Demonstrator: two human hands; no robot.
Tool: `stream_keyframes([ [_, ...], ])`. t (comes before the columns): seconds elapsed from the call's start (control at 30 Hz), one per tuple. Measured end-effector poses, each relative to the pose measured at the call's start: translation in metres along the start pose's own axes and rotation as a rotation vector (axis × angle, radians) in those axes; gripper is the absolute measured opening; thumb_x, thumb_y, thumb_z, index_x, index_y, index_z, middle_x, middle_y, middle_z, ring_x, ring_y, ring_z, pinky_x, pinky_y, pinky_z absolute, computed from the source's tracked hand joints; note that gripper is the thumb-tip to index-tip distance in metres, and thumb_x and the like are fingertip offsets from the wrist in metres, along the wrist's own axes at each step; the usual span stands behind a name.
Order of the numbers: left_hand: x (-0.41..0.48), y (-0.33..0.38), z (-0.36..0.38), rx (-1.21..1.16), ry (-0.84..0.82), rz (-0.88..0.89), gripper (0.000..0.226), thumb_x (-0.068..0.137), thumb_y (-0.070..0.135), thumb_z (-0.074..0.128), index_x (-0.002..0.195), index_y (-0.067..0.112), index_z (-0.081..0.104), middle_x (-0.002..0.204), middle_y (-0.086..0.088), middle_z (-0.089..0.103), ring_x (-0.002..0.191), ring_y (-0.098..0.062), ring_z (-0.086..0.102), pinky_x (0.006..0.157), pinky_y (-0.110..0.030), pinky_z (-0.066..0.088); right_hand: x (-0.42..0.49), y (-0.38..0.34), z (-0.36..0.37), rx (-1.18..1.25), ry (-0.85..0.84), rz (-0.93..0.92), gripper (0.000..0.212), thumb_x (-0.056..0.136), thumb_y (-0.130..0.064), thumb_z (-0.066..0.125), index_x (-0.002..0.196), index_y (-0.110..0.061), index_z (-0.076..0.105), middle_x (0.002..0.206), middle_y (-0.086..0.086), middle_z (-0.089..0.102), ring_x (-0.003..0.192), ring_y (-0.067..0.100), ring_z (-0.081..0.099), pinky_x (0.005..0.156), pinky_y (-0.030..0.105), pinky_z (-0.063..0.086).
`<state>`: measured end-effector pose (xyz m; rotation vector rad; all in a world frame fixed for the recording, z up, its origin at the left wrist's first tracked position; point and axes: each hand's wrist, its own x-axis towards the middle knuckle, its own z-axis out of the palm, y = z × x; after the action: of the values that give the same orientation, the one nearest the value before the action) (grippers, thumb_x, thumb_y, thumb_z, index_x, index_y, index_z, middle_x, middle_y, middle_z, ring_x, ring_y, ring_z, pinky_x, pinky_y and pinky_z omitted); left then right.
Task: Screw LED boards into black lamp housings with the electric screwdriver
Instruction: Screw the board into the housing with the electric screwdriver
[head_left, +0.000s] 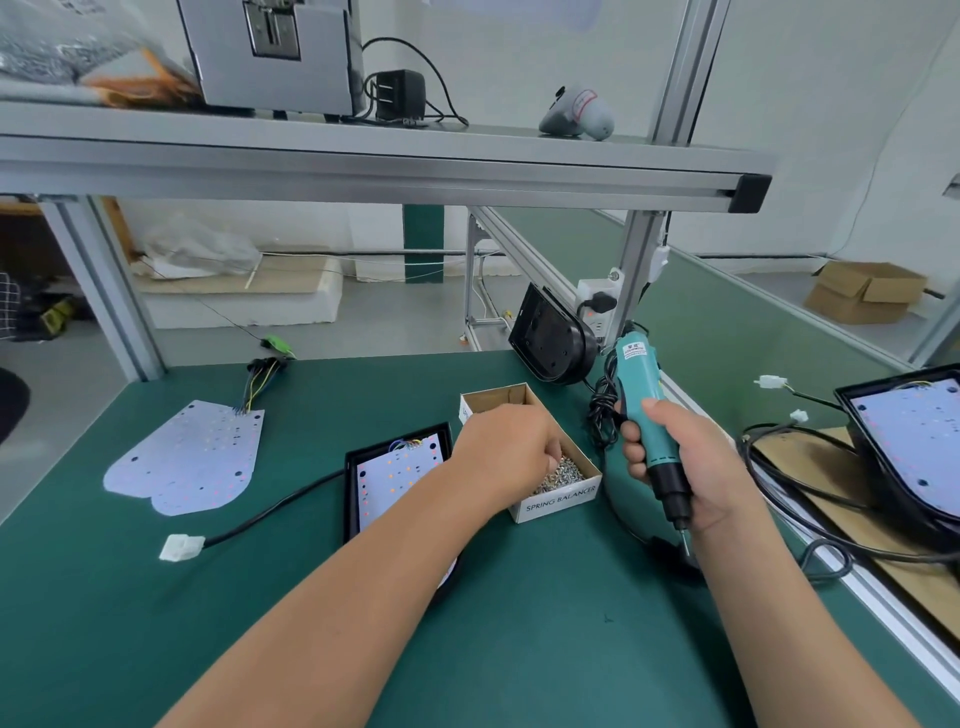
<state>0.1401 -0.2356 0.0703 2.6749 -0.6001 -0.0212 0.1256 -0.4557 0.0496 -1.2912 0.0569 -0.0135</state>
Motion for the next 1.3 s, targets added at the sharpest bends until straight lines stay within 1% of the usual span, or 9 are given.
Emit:
stream_keyframes([
  [0.17,0.000,0.000,0.004,0.057,0.002,0.002,0.015,0.096,0.015,0.063,0.090,0.020,0.077,0.092,-0.003,0.075,0.091,-0.027,0.066,0.084,-0.038,0.056,0.000,0.001,0.001,0.004,0.015,-0.003,0.030,0.088,-0.032,0.065,0.108,-0.010,0.069,0.080,0.008,0.065,0.061,0.016,0.058,0.048,0.025,0.050],
  [0.4,-0.001,0.002,-0.003,0.015,0.038,0.001,0.024,0.105,0.032,0.060,0.090,0.016,0.070,0.094,-0.004,0.074,0.093,-0.027,0.067,0.080,-0.039,0.053,-0.001,0.000,0.005,0.011,0.025,-0.003,0.030,0.089,-0.034,0.065,0.107,-0.010,0.069,0.079,0.008,0.064,0.061,0.016,0.057,0.048,0.025,0.050],
  [0.5,-0.013,0.005,-0.016,-0.241,0.097,-0.032,0.020,0.103,0.022,0.056,0.088,0.015,0.068,0.090,0.001,0.074,0.082,-0.021,0.070,0.078,-0.044,0.059,-0.003,0.001,0.007,0.041,0.024,-0.007,0.026,0.099,-0.031,0.060,0.110,-0.008,0.063,0.077,0.007,0.061,0.058,0.016,0.056,0.047,0.024,0.048],
  [0.6,-0.037,0.001,-0.030,-0.795,0.132,-0.100,0.019,0.103,0.012,0.057,0.090,0.009,0.071,0.080,0.003,0.075,0.063,-0.011,0.067,0.057,-0.035,0.062,-0.005,0.002,0.013,0.133,0.032,-0.008,0.025,0.102,-0.029,0.058,0.116,-0.007,0.059,0.074,0.004,0.060,0.057,0.015,0.056,0.046,0.024,0.050],
  [0.7,-0.069,-0.016,-0.041,-1.154,0.135,-0.153,0.020,0.107,0.011,0.057,0.096,0.009,0.073,0.081,0.001,0.075,0.063,-0.008,0.064,0.050,-0.022,0.051,-0.009,0.005,0.024,0.222,0.056,-0.021,0.026,0.101,-0.028,0.061,0.115,-0.007,0.061,0.077,0.004,0.063,0.061,0.017,0.060,0.050,0.026,0.055],
  [0.9,-0.122,-0.069,-0.046,-1.630,0.149,-0.359,0.020,0.110,0.006,0.050,0.116,-0.001,0.068,0.091,-0.008,0.075,0.069,-0.010,0.063,0.050,-0.018,0.048,-0.016,0.009,0.060,0.371,0.062,-0.051,0.020,0.101,-0.017,0.060,0.116,-0.004,0.056,0.086,0.009,0.069,0.073,0.021,0.068,0.061,0.031,0.061],
  [1.0,-0.140,-0.087,-0.043,-1.756,0.117,-0.409,0.021,0.108,0.004,0.050,0.115,-0.003,0.069,0.092,-0.012,0.071,0.067,-0.012,0.057,0.048,-0.017,0.044,-0.025,0.005,0.079,0.430,0.048,-0.112,0.018,0.099,-0.013,0.062,0.114,-0.006,0.056,0.088,0.009,0.068,0.077,0.022,0.068,0.067,0.034,0.060],
  [1.17,-0.155,-0.103,-0.036,-1.692,0.091,-0.417,0.018,0.095,0.006,0.066,0.104,-0.002,0.080,0.085,-0.009,0.064,0.061,-0.010,0.046,0.045,-0.017,0.031,-0.045,-0.002,0.123,0.614,-0.050,-0.199,0.013,0.097,-0.007,0.064,0.107,-0.007,0.056,0.090,0.009,0.068,0.083,0.023,0.070,0.080,0.039,0.060],
  [1.3,-0.161,-0.109,-0.030,-1.644,0.077,-0.393,0.023,0.078,0.008,0.077,0.099,0.004,0.084,0.084,-0.011,0.067,0.058,-0.010,0.037,0.042,-0.017,0.026,-0.049,-0.007,0.162,0.678,-0.185,-0.228,0.009,0.098,-0.010,0.063,0.106,-0.010,0.062,0.086,0.003,0.063,0.075,0.016,0.064,0.074,0.033,0.058],
])
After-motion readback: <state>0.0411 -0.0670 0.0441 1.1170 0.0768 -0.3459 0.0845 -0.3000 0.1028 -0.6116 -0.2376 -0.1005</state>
